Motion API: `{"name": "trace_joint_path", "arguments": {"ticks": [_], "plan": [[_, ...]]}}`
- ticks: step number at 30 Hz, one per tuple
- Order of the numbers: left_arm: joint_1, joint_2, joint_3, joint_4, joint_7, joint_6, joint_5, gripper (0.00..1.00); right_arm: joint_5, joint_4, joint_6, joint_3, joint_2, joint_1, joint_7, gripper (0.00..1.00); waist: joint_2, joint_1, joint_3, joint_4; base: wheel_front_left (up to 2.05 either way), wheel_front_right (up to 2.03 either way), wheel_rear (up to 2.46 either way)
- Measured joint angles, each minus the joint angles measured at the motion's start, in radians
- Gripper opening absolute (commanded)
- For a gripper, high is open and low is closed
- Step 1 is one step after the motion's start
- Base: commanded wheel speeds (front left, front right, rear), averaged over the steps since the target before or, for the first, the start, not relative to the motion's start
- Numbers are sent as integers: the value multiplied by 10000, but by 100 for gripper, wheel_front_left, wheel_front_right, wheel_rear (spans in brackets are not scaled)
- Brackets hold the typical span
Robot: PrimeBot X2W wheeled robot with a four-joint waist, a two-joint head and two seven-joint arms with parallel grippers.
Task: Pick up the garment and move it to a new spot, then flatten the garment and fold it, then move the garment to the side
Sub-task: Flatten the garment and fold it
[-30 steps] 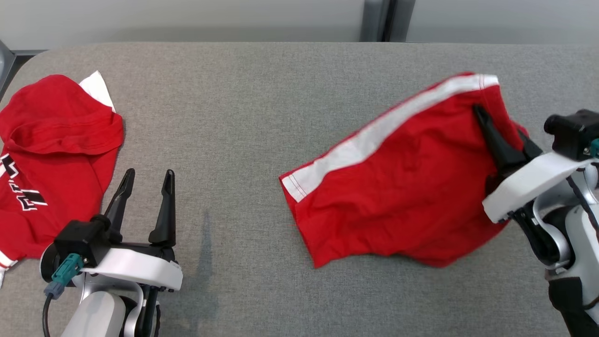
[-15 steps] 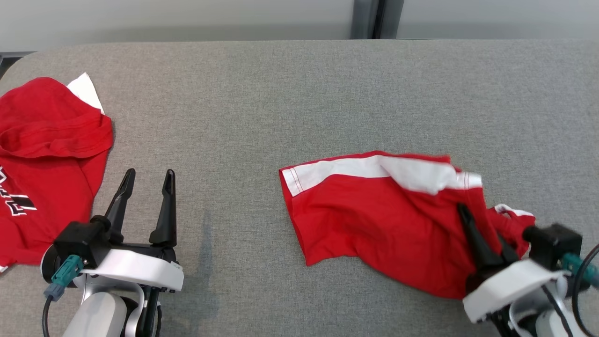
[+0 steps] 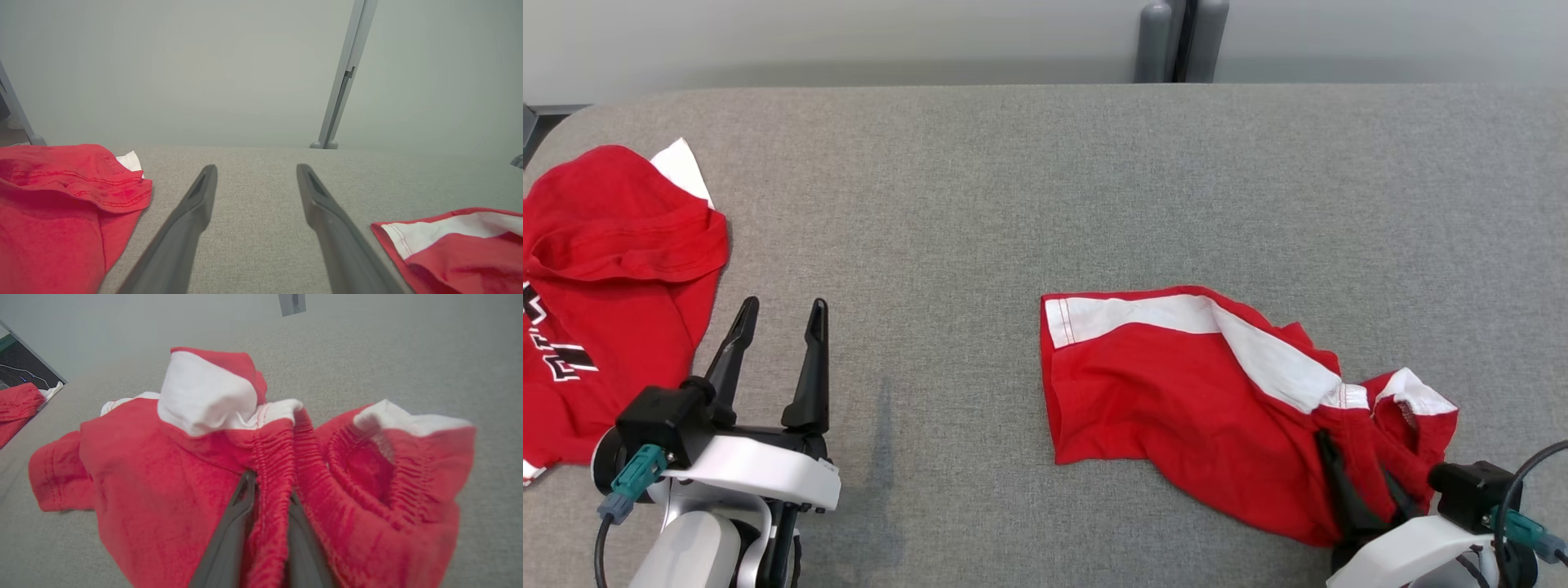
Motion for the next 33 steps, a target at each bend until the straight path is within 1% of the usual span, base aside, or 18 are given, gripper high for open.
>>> {"name": "trace_joint_path", "arguments": {"ticks": [3, 6, 11, 15, 19, 22, 26, 33], "plan": [[35, 44, 4, -4, 4, 63, 0, 100, 12, 59, 0, 6, 13, -78, -259, 100, 0, 0, -122, -8, 0, 0, 0], [196, 50, -6, -6, 15, 109, -4, 100, -150, -132, 0, -196, 4, -107, -508, 100, 0, 0, -276, -21, 0, 0, 0], [394, 48, -44, -36, 50, 192, -48, 100, -571, -922, -2, -608, -10, -100, -690, 100, 0, 0, -609, -56, 0, 0, 0], [529, 79, -54, -113, 90, 263, -56, 100, -1007, -1739, 0, -1133, 65, -121, -731, 100, 0, 0, -822, -89, 0, 0, 0], [597, 130, -86, -176, 109, 330, -56, 100, -1448, -2428, 0, -1522, 140, -325, -470, 100, 0, 0, -959, -104, 0, 0, 0], [646, 151, -153, -203, 146, 334, -56, 100, -1565, -2731, 0, -1659, 171, -317, -242, 100, 0, 0, -1057, -50, 0, 0, 0], [810, 155, -211, -207, 171, 336, -59, 100, -1578, -2838, 0, -1772, 217, -161, 21, 100, 0, 0, -1130, 16, 0, 0, 0], [820, 161, -272, -255, 196, 368, -75, 100, -1578, -2918, 0, -1835, 357, -12, 100, 100, 0, 0, -1154, 42, 0, 0, 0]]}}
